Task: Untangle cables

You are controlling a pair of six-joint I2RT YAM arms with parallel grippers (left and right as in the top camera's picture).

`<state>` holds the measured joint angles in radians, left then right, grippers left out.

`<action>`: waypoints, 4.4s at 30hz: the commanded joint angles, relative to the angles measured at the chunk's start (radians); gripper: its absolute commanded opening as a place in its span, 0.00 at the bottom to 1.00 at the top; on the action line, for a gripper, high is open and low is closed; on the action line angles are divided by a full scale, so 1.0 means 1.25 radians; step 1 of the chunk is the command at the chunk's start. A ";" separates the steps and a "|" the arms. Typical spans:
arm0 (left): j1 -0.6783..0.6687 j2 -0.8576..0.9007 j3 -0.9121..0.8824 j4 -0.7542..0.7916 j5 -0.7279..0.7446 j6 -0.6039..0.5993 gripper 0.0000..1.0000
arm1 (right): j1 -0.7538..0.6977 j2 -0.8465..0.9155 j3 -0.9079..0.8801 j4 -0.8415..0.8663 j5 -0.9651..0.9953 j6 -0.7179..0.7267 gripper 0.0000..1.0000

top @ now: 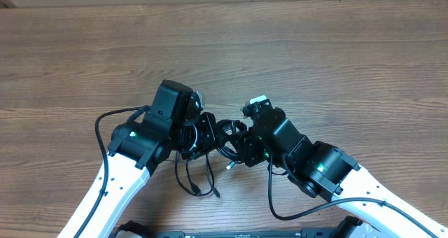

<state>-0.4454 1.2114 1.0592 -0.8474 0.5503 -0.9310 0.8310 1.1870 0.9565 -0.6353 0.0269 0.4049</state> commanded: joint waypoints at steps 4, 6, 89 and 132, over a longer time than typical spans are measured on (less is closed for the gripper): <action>0.044 -0.007 0.010 0.013 0.007 0.011 0.04 | 0.003 -0.102 0.008 0.002 -0.071 0.007 0.54; 0.062 -0.007 0.010 0.020 0.006 -0.013 0.04 | 0.003 -0.142 0.008 0.000 -0.110 0.005 0.53; 0.010 -0.007 0.010 0.148 0.055 0.155 0.04 | 0.005 -0.141 0.067 -0.096 -0.186 0.392 0.04; 0.010 -0.007 0.010 0.191 0.082 0.107 0.04 | -0.061 -0.005 0.068 -0.025 -0.211 0.378 0.04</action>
<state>-0.4259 1.2118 1.0492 -0.6281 0.6613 -0.8082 0.7624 1.1984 1.0248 -0.6735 -0.1555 0.9806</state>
